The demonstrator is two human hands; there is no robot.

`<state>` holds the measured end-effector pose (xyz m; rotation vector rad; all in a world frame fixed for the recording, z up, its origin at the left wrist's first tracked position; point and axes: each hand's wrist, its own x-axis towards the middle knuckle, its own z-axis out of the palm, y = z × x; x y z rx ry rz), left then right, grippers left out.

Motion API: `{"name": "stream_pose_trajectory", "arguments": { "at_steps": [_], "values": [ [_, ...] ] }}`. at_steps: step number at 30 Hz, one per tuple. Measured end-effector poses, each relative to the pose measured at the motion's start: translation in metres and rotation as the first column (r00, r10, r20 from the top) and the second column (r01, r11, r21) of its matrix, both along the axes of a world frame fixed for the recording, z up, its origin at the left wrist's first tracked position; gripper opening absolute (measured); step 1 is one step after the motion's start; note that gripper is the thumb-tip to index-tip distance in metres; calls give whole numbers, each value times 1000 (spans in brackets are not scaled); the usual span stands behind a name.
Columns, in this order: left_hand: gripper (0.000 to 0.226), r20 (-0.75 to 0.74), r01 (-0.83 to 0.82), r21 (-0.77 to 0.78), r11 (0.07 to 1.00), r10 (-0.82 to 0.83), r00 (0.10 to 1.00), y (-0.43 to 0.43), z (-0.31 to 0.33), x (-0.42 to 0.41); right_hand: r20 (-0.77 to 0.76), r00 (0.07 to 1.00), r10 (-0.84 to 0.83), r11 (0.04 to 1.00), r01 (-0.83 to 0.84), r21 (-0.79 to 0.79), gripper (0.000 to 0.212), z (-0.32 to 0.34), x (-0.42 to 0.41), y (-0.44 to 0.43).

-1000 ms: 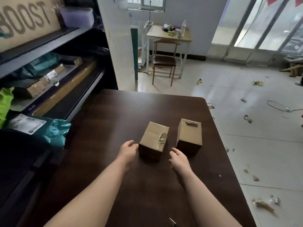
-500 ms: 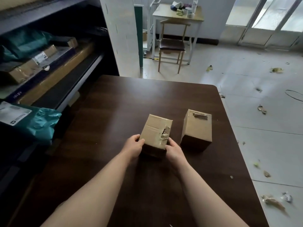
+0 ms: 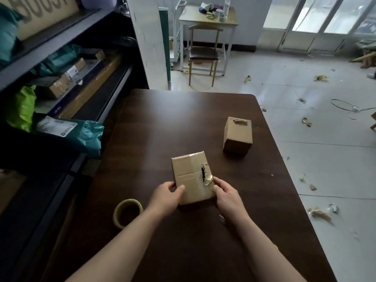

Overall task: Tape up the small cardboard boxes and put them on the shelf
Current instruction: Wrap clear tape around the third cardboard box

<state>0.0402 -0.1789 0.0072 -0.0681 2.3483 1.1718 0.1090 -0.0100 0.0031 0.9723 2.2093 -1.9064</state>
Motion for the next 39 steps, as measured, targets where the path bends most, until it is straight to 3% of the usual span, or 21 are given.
{"name": "stream_pose_trajectory", "arguments": {
  "at_steps": [8,14,21,24,28,39],
  "values": [
    [42,22,142,-84,986,-141,990,-55,-30,100,137,987,-89,995,93,-21,36,-26,101,-57],
    [49,50,191,-150,970,-186,981,-71,-53,134,252,960,-121,990,135,-38,38,-46,138,-76],
    [64,37,102,-133,986,-98,994,-75,-62,148,127,984,-123,988,110,105,33,-55,153,-74],
    [69,-39,109,-102,989,-113,993,-69,-63,145,110,988,-113,993,110,29,38,-58,150,-71],
    [69,11,201,-63,978,-201,980,-61,-78,138,75,991,-109,980,120,-161,41,-64,136,-70],
    [67,49,216,-46,975,-213,976,-60,-99,140,62,989,-136,918,149,-367,44,-95,117,-65]
  ]
}}
